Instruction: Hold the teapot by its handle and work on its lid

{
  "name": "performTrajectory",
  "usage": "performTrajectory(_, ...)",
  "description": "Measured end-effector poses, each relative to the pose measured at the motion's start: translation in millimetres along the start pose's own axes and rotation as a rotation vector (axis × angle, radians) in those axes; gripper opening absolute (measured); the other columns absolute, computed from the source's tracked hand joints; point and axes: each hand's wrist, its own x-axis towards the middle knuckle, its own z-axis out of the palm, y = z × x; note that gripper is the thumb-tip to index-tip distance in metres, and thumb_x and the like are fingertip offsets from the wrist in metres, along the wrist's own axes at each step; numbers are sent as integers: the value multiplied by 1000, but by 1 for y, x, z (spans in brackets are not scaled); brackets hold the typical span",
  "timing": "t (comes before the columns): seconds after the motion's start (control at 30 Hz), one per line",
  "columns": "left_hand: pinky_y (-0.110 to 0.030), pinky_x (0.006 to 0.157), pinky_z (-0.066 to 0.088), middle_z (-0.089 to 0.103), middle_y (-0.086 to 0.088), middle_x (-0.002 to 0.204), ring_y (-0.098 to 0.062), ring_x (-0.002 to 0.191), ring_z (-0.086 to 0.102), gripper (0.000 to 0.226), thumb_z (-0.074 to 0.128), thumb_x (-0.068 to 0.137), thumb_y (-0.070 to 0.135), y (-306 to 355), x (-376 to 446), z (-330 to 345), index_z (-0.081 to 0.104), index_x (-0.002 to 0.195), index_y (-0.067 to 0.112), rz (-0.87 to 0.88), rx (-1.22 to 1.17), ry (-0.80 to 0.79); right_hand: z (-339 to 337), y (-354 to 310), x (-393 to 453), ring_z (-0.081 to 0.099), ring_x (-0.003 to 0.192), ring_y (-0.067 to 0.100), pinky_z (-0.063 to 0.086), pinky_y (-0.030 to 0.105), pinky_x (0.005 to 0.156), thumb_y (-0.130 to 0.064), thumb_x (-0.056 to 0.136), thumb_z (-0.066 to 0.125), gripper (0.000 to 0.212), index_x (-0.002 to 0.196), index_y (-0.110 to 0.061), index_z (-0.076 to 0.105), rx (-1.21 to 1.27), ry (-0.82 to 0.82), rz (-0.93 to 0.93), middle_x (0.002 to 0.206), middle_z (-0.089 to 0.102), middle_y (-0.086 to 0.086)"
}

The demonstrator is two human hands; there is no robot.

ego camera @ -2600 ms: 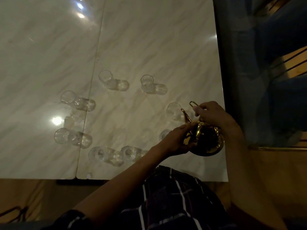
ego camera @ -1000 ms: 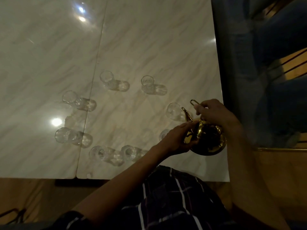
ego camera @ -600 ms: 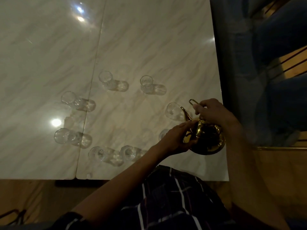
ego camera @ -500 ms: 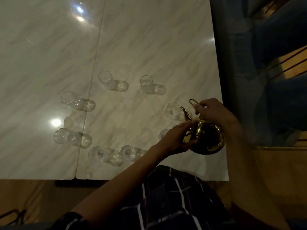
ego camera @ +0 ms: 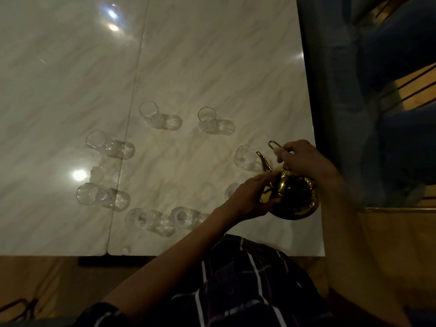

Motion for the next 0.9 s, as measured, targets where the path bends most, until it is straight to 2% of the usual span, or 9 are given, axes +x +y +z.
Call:
performTrajectory(0.17,-41,94,54,58,-6,137,-20,118,60,67,70,87,23,0,0,2,40,147,16,-1,2,5,0,0,-2,61,75,14,50,32,69,-37,99,50,32,86,-13,66,7,-8,3,78,63,3)
performTrajectory(0.27,-42,95,53,57,-7,137,-21,119,60,67,70,88,22,-1,0,3,39,147,15,3,3,2,0,-1,-3,59,73,12,46,26,63,-37,99,49,32,89,-12,66,0,-4,-1,77,62,2)
performTrajectory(0.53,-40,95,54,56,-7,139,-20,120,60,68,70,88,22,-1,0,3,39,147,15,-14,13,-7,-1,-2,-6,62,79,19,48,30,68,-36,99,50,32,92,-10,67,11,-8,13,78,63,5)
performTrajectory(0.7,-38,94,54,57,-5,138,-19,118,60,68,70,88,24,-2,0,5,38,148,18,-27,26,-17,-1,-1,-7,62,78,18,48,31,67,-37,99,49,34,94,-9,67,-1,-13,21,78,63,4)
performTrajectory(0.77,-31,92,54,57,-6,137,-18,117,60,68,70,88,24,-2,0,6,37,148,18,-37,28,-33,0,-1,-7,65,84,23,51,36,75,-37,99,49,35,94,-8,68,-1,-17,30,79,64,5)
performTrajectory(0.87,-8,88,42,55,-6,138,-17,118,57,68,70,88,23,-2,1,4,38,148,18,-66,34,-57,0,0,-7,66,88,26,55,46,87,-36,98,49,32,87,-12,68,0,-19,40,77,64,4)
performTrajectory(0.9,-8,87,40,54,-6,139,-18,120,56,68,70,88,23,-2,1,3,37,148,18,-76,44,-59,1,0,-6,66,88,26,54,49,89,-36,98,50,31,84,-14,67,0,-19,41,77,64,4)
